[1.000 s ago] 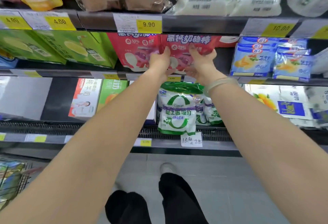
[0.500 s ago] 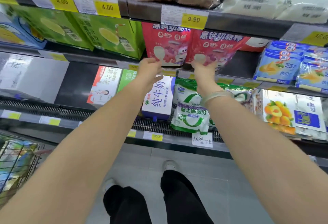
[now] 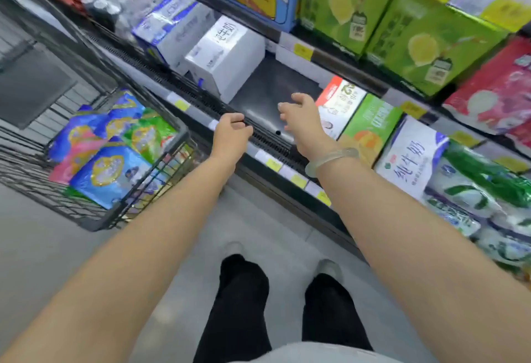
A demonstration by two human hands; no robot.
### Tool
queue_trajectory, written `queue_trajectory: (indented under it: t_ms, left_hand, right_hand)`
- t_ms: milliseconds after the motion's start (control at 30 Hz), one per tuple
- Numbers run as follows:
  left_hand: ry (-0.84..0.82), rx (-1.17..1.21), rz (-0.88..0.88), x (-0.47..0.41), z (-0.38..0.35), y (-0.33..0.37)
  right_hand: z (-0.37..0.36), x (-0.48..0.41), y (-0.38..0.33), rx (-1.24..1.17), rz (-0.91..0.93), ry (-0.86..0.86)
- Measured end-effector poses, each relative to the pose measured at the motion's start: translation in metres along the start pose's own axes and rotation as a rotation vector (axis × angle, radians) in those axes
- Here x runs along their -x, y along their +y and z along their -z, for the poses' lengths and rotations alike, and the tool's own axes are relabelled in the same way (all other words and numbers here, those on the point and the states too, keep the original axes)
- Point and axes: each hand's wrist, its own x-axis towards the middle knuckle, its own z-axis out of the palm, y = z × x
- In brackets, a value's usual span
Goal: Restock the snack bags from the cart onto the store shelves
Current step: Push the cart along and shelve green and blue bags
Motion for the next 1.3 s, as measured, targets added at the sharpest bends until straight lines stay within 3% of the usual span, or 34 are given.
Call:
queue_trajectory:
  t_ms: [200,333,467,567,667,833,1033,1300]
  left_hand:
    - [0.161,-0.134,0.241,-0.016,0.148,-0.095]
    - [0.053,-0.34,0.395,-0.013,0.205,-0.144]
    - [-0.112,-0.609,0.417,-0.003,0.232,-0.18]
    - [-0.063,-0.739,0.344,0.001,0.238,-0.198]
    - [0.035,-0.821,0.278,0.007,0.234,-0.207]
    - [0.175,-1.011,0.218,0.023,0.222,-0.216]
    - [0.315,-0.997,0.275,0.043,0.197,-0.227]
    - [0.271,-1.023,0.259,0.09,0.145,-0.235]
  right_hand:
    - [-0.162,0.019,0.001,0.278,-0.007,-0.366]
    - [-0.228,0.027,0.014,0.507,0.047,-0.531]
    - [-0.265,0.028,0.037,0.772,0.124,-0.702]
    - [-0.273,0.019,0.057,1.1,0.213,-0.828]
    - [-0.266,0.014,0.075,1.453,0.475,-0.813]
    - [-0.254,0.026,0.081,1.491,0.564,-0.832]
    - [-0.228,0.039,0.099,1.517,0.608,-0.877]
    - [-0.161,0.062,0.124,1.479,0.609,-0.868]
